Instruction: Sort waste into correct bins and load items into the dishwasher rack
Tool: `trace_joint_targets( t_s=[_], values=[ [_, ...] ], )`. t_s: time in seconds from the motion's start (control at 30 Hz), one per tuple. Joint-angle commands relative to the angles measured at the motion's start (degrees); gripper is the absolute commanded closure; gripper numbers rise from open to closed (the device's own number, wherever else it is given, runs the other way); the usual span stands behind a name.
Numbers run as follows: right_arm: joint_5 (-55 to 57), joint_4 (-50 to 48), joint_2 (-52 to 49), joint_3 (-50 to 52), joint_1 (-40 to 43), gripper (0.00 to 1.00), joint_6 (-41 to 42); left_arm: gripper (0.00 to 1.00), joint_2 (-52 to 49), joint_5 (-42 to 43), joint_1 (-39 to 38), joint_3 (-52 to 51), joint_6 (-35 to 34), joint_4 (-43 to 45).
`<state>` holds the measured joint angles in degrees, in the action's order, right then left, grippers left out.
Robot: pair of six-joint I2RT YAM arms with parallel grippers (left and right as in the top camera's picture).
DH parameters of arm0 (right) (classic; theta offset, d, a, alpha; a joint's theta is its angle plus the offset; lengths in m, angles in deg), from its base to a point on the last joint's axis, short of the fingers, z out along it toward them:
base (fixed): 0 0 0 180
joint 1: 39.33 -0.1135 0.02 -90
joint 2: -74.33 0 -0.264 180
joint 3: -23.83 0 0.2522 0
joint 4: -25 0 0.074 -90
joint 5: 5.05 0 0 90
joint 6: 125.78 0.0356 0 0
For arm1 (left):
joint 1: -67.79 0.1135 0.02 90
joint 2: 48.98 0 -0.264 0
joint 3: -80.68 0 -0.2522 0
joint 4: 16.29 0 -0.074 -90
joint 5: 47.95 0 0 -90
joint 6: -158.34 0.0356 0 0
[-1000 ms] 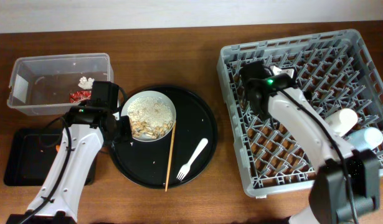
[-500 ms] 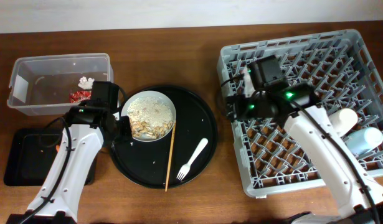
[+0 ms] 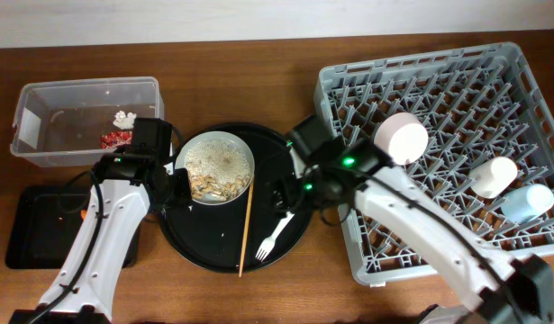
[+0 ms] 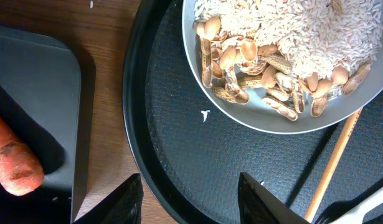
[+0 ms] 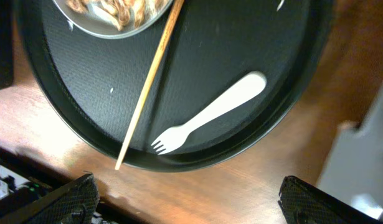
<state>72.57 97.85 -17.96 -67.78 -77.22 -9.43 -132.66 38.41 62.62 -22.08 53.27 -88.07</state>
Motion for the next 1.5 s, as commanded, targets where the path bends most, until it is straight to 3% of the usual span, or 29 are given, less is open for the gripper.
trace_joint_targets(
  t_s=[0.0,0.37,0.73,0.8,0.9,1.0,1.1,1.2,1.47],
  values=[
    [0.6,-0.1,-4.9,-0.5,-3.2,0.04,10.4,0.51,0.4,0.4,0.3,-0.5,-0.8,0.1],
    [1.7,-4.1,-20.3,-0.5,-7.2,0.07,18.4,0.51,0.4,0.4,0.3,-0.5,-0.8,0.1],
    [2.6,-6.0,-25.4,-0.4,-7.2,0.12,19.0,0.51,0.4,0.4,0.3,-0.5,-0.8,0.1],
    [4.3,-6.0,-25.8,-0.4,-7.2,0.17,19.0,0.51,0.4,0.4,0.3,-0.5,-0.8,0.1],
    [9.9,-6.3,-25.8,-0.4,-7.0,0.32,19.0,0.51,0.4,0.4,0.3,-0.5,-0.8,0.0],
    [13.4,-7.0,-25.8,-0.4,-7.0,0.35,18.9,0.51,0.4,0.4,0.3,-0.5,-0.8,0.0],
    [15.9,-8.9,-25.8,-0.4,-7.0,0.45,18.9,0.51,0.4,0.4,0.3,-0.5,-0.8,0.0],
    [16.1,-11.0,-25.8,-0.4,-7.0,0.63,18.5,0.51,0.4,0.4,0.3,-0.5,-0.8,0.0],
    [13.6,-11.1,-25.8,-0.4,-7.1,0.87,18.6,0.51,0.4,0.4,0.3,-0.6,-0.7,0.0]
  ],
)
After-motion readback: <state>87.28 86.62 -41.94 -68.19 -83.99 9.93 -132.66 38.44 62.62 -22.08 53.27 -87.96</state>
